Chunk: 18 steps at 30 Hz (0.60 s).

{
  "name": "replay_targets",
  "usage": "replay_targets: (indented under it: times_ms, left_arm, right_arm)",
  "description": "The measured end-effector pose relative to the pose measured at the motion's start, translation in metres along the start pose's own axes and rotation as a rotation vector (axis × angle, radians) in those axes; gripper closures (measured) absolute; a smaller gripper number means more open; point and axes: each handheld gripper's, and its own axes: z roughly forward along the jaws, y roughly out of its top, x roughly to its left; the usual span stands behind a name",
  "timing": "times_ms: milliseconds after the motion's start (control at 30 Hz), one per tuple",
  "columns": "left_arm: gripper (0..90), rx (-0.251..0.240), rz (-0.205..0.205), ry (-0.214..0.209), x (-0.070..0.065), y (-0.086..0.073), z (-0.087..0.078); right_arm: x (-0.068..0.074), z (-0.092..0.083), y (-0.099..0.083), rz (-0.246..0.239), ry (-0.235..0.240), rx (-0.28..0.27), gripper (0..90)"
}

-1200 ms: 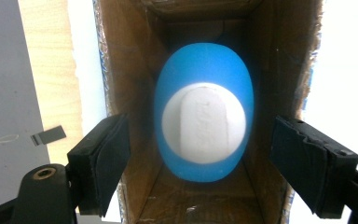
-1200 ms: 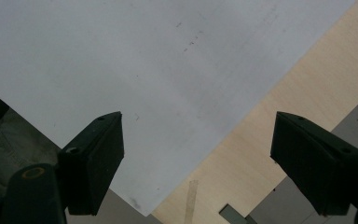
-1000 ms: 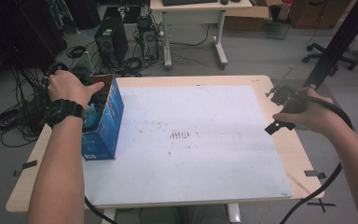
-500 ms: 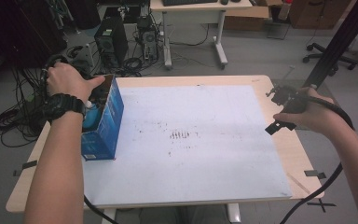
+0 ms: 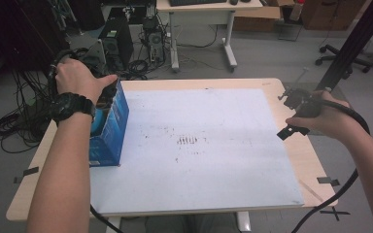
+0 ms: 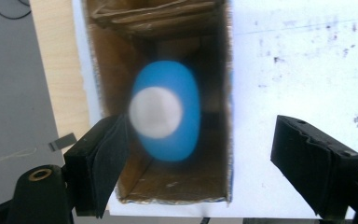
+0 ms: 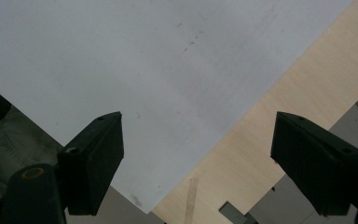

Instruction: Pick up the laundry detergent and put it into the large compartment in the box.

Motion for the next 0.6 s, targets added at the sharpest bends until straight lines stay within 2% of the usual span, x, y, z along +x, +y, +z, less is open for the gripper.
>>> replay_targets:
  times_ms: [600]
  left_arm:
    - [18.5,-0.005,0.088,-0.029,-0.041,0.008,-0.005]
  right_arm:
    - [0.0,-0.004,-0.004,0.007,-0.004,0.0,17.0]
